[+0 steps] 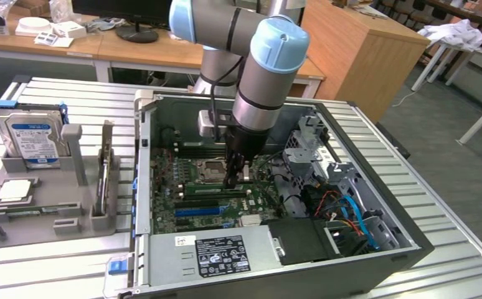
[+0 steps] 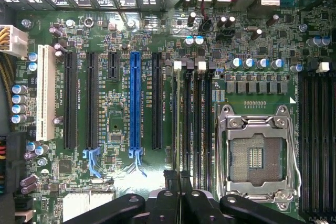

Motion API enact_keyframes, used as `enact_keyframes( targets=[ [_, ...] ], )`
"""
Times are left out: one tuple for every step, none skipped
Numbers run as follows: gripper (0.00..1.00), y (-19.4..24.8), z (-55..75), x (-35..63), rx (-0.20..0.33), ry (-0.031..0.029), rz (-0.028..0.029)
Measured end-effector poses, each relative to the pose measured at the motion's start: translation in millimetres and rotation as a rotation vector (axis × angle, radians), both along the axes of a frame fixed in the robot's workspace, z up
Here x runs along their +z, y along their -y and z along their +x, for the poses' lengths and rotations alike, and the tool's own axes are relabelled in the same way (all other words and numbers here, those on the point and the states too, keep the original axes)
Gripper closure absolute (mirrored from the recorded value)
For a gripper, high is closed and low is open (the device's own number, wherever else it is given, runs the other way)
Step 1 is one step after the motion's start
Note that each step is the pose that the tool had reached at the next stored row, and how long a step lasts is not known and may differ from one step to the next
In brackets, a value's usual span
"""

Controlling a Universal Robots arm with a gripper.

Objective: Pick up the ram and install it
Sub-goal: 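Insert the ram into the slot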

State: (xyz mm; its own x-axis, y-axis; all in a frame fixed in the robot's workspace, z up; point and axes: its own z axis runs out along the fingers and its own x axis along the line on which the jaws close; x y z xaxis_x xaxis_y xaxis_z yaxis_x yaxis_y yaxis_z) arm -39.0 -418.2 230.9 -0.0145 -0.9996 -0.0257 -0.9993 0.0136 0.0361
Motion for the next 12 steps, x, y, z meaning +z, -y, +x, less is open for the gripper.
enact_keyframes(
  targets=[
    [0.88, 0.0, 0.0, -0.1, 0.000, 0.0000, 0.0000],
    [0.88, 0.0, 0.0, -0.2, 0.000, 0.0000, 0.0000],
    [0.88, 0.0, 0.0, -0.2, 0.000, -0.0001, -0.0001],
    [0.88, 0.0, 0.0, -0.2, 0.000, 0.0000, -0.0001],
    [0.88, 0.0, 0.0, -0.2, 0.000, 0.0000, -0.0001],
    [0.88, 0.0, 0.0, -0.2, 0.000, 0.0000, 0.0001],
    [0.88, 0.0, 0.0, -0.3, 0.000, 0.0000, 0.0001],
    [0.88, 0.0, 0.1, -0.3, 0.000, 0.0000, 0.0001],
    [0.88, 0.0, 0.1, -0.2, 0.000, 0.0000, 0.0000],
    [0.88, 0.0, 0.1, -0.2, 0.000, 0.0000, 0.0001],
    [0.88, 0.0, 0.2, -0.2, 0.000, 0.0000, 0.0001],
    [0.88, 0.0, 0.3, -0.2, 0.000, 0.0000, 0.0000]
  ],
)
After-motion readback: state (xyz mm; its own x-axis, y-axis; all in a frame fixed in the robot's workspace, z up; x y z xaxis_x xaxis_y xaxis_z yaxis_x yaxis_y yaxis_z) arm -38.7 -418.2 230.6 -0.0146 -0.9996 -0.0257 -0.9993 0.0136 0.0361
